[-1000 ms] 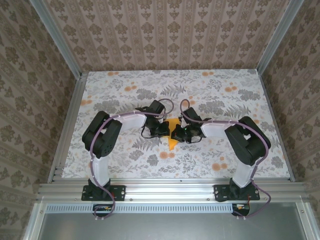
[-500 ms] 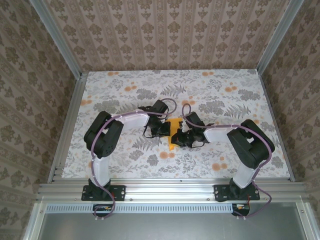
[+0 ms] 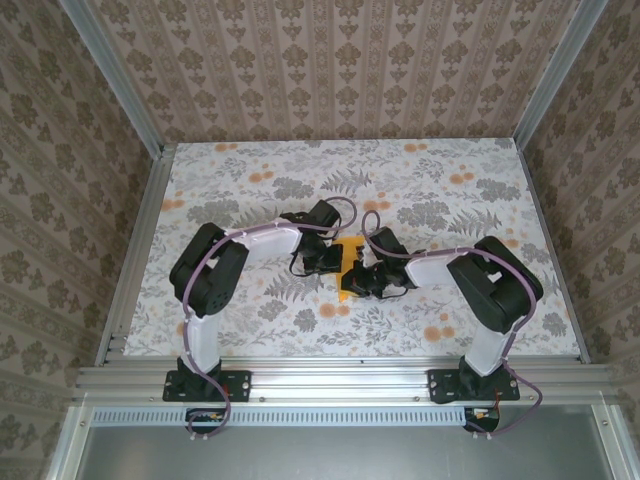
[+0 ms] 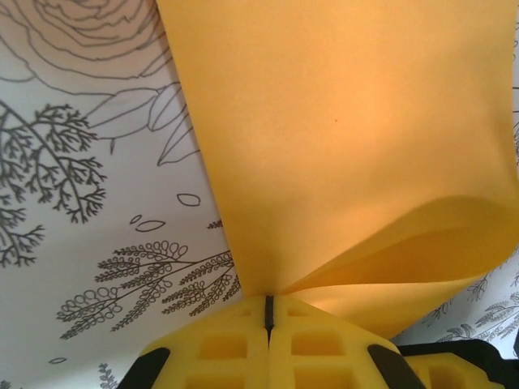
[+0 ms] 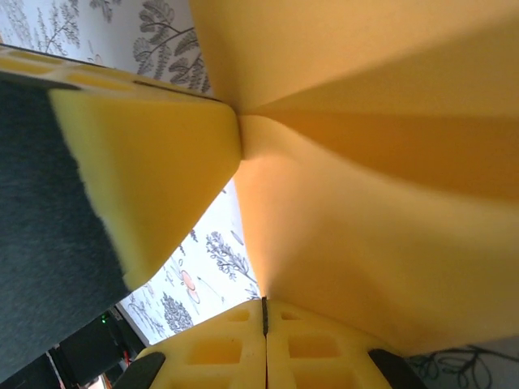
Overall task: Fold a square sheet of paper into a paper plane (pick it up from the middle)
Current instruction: Third fold the triangle at the center of the table.
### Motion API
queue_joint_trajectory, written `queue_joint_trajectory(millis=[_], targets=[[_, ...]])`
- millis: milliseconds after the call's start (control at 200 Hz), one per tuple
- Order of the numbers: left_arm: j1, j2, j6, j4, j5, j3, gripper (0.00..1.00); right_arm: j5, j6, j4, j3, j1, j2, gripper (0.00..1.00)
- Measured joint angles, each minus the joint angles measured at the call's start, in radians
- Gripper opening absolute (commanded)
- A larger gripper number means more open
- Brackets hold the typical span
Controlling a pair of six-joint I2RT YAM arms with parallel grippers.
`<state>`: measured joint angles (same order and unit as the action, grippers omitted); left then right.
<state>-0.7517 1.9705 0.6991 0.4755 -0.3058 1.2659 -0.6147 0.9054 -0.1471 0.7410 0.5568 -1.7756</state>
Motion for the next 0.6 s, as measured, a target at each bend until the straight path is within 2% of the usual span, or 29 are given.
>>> queue_joint_trajectory(millis=[600], targets=[[-0.007,0.003,0.000,0.008,0.019,0.007,0.00,-0.008,0.019,-0.045,-0.050,0.022,0.039,0.08]])
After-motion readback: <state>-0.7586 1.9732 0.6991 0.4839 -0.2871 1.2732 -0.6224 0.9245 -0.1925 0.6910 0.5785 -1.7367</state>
